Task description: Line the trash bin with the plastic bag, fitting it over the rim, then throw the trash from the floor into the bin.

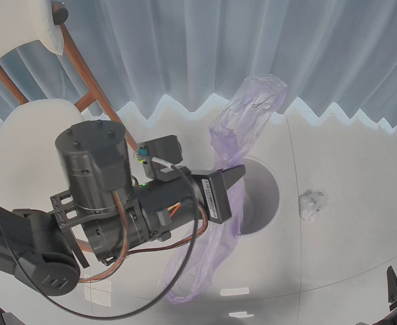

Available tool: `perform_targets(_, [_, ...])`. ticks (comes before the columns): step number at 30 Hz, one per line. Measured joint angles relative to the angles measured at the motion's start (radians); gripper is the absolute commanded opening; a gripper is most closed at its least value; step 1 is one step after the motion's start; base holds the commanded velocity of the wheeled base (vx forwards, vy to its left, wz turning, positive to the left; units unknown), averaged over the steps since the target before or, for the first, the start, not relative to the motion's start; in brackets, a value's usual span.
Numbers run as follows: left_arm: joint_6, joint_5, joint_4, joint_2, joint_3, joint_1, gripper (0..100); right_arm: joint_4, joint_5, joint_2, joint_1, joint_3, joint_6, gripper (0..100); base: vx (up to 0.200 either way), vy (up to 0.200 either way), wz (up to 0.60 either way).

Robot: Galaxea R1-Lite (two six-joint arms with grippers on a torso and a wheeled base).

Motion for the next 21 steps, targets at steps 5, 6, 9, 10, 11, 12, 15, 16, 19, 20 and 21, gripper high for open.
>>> perform_targets(5, [0.004, 0.026, -0.031, 0.065, -0.008, 0.053, 0, 0.000, -0.001, 0.000, 0.000, 0.000, 0.002, 100, 0.000, 0.000, 0.00])
perform_targets(6, [0.007, 0.028, -0.049, 0.078, -0.008, 0.062, 0, 0.000, -0.001, 0.000, 0.000, 0.000, 0.002, 100, 0.000, 0.000, 0.00])
perform_targets(9, [0.031, 0.031, -0.110, 0.121, -0.014, 0.081, 0, 0.000, -0.001, 0.000, 0.000, 0.000, 0.002, 100, 0.000, 0.000, 0.00])
perform_targets(10, [0.048, 0.032, -0.111, 0.134, -0.014, 0.084, 0, 0.000, -0.001, 0.000, 0.000, 0.000, 0.002, 100, 0.000, 0.000, 0.00])
perform_targets(11, [0.076, 0.032, -0.111, 0.147, -0.014, 0.087, 0, 0.000, -0.001, 0.000, 0.000, 0.000, 0.002, 100, 0.000, 0.000, 0.00])
perform_targets(12, [0.106, 0.031, -0.111, 0.159, -0.015, 0.089, 0, 0.000, -0.001, 0.000, 0.000, 0.000, 0.002, 100, 0.000, 0.000, 0.00])
perform_targets(15, [0.230, 0.030, -0.111, 0.187, -0.018, 0.094, 0, 0.000, -0.001, 0.000, -0.001, 0.000, 0.000, 100, 0.000, 0.000, 0.00])
perform_targets(16, [0.279, 0.028, -0.112, 0.195, -0.019, 0.096, 0, 0.000, -0.001, 0.000, -0.001, 0.000, -0.003, 100, 0.000, 0.000, 0.00])
perform_targets(19, [0.437, 0.025, -0.111, 0.222, -0.029, 0.105, 0, 0.000, -0.001, 0.000, 0.000, 0.000, -0.013, 100, 0.000, 0.000, 0.00])
perform_targets(20, [0.480, 0.025, -0.111, 0.230, -0.032, 0.107, 0, 0.000, -0.001, 0.000, 0.000, 0.000, -0.016, 100, 0.000, 0.000, 0.00])
perform_targets(21, [0.532, 0.024, -0.111, 0.239, -0.036, 0.110, 0, 0.000, -0.001, 0.000, 0.000, 0.000, -0.019, 100, 0.000, 0.000, 0.00])
